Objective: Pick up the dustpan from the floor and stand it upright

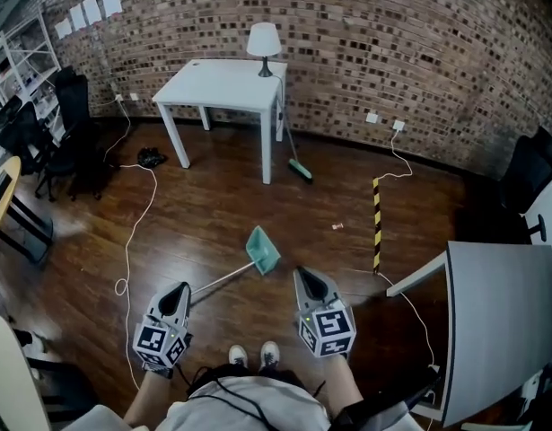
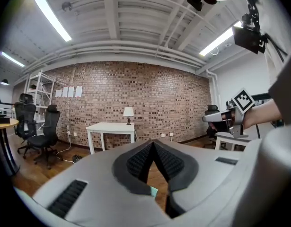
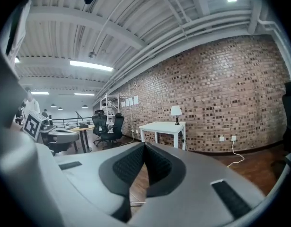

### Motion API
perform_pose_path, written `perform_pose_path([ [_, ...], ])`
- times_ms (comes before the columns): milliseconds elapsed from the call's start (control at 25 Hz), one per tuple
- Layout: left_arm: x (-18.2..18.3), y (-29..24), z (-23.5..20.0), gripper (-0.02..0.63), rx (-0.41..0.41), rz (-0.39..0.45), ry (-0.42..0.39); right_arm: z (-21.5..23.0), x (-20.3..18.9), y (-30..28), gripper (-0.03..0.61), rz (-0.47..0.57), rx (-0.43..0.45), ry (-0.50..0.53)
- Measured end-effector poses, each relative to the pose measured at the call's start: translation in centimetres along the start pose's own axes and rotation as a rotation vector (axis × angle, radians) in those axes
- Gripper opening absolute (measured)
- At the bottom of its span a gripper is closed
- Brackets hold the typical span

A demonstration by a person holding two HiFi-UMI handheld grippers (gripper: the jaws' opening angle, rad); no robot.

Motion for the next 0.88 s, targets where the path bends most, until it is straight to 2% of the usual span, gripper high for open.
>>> perform_pose_path([
  [80, -1.4, -1.6, 2.7, 0.011, -0.038, -0.042, 0.019, 2.6, -1.0, 2.4, -0.017, -0.033, -0.051, 0.009],
  [160, -1.9, -2.8, 5.2, 0.009, -0.098, -0.084, -0.02, 4.4, -1.0, 4.3, -0.017, -0.077, -0.096, 0.008],
  [200, -1.4, -3.0, 4.9, 0.011, -0.11, -0.09, -0.051, 4.3, -0.5, 3.4, -0.017, -0.086, -0.093, 0.004],
  [320, 0.7, -2.0, 0.3, 0.009, -0.067, -0.066, -0.076, 2.1, 0.8, -1.5, -0.017, -0.086, -0.031, -0.005],
  [400, 0.8, -1.0, -2.0, 0.011, -0.055, -0.042, -0.081, 0.3, 1.2, -3.9, -0.017, -0.079, 0.003, -0.004],
  [680, 1.7, -0.5, -5.5, 0.009, -0.044, 0.002, -0.098, -5.2, 2.0, -9.0, -0.017, -0.044, 0.076, 0.017],
  [880, 2.2, 0.2, -8.2, 0.009, -0.007, 0.04, -0.078, -6.7, 2.8, -11.2, -0.017, 0.013, 0.083, 0.05],
])
Point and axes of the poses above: the fingertips, and each gripper's own axes: y backward along the fingers, z to its right, x out of its top, the point moved 7 cm from there along y, backward along the fingers, and after that the axes turned 5 degrees about y, right-handed, at the moved point
